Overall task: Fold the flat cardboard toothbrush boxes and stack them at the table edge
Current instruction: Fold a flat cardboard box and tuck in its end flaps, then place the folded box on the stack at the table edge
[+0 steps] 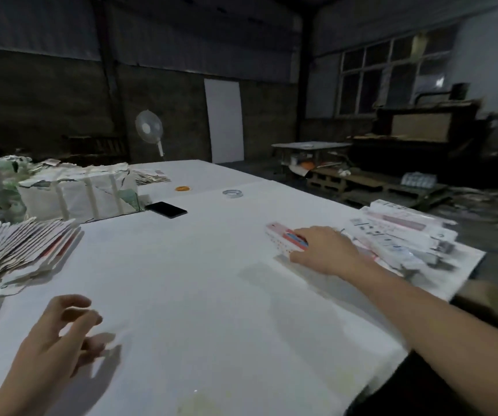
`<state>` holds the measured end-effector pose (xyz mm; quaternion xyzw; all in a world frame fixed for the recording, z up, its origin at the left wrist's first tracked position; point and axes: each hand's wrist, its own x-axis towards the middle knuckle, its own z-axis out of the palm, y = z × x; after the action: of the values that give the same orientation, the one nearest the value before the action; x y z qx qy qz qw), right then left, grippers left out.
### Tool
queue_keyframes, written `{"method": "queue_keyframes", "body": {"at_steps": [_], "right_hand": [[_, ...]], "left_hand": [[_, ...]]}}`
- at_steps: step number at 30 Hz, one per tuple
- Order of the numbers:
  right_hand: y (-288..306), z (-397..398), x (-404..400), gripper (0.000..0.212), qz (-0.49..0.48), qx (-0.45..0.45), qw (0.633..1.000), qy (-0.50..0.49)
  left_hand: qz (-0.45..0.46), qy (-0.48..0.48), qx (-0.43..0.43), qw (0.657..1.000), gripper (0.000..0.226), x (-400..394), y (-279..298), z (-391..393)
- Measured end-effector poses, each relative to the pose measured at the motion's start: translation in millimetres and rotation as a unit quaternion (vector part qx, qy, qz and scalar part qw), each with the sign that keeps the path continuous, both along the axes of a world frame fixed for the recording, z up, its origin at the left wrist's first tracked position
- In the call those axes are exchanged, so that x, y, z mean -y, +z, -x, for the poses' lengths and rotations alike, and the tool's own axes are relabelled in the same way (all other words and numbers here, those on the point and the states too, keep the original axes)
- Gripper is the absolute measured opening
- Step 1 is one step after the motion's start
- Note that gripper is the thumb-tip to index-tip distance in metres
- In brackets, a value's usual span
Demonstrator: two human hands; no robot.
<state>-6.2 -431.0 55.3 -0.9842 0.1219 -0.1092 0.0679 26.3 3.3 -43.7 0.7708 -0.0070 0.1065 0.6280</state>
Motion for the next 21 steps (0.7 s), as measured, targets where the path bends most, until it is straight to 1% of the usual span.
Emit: {"method": "queue_keyframes", "body": {"at_steps": [1, 3, 4, 7, 9, 11, 13, 14, 16, 18, 21], "right_hand": [[2, 4, 26, 0.035, 0.022, 0.001, 0.999, -0.036], [5, 11, 72, 0.032, 0.036, 0.002, 0.995, -0.090], [4, 13, 90, 0.028, 0.040, -0.001, 0.993, -0.109], [-2, 15, 127, 0.021, 0.058, -0.009, 0.986, -0.159], [-9, 14, 139, 0.028, 0.077, 0.000, 0.978, -0.195], [-14, 10, 141, 0.041, 0.127, 0.015, 0.967, -0.219], [-17, 6, 132, 0.044, 0.153, 0.056, 0.966, -0.200], [-19, 2, 123, 0.042, 0.146, 0.074, 0.971, -0.175], [-22, -6, 96, 0.037, 0.094, 0.082, 0.986, -0.108], [-23, -15, 54, 0.030, 0.020, 0.064, 0.997, -0.045], [-20, -26, -22, 0.026, -0.056, 0.060, 0.995, 0.056]], "left_hand": [[-0.001, 0.003, 0.000, 1.000, 0.043, -3, -8, -7], [-0.007, 0.004, -0.006, 1.000, 0.021, -2, -16, -17], [-0.008, -0.004, -0.014, 1.000, 0.022, 0, -16, -17], [-0.017, -0.050, -0.018, 0.998, 0.038, 6, -8, -11], [-0.010, -0.071, -0.034, 0.997, 0.038, 14, 3, -7], [-0.009, -0.095, -0.047, 0.994, 0.033, 19, 10, -3], [-0.008, -0.090, -0.053, 0.994, 0.030, 21, 14, -1], [-0.005, -0.082, -0.057, 0.995, 0.030, 21, 15, 0], [-0.012, -0.067, -0.061, 0.996, 0.032, 21, 16, 2], [-0.045, -0.048, -0.047, 0.997, 0.039, 18, 12, 2], [-0.090, -0.042, -0.009, 0.995, 0.040, 14, 9, 1]]}}
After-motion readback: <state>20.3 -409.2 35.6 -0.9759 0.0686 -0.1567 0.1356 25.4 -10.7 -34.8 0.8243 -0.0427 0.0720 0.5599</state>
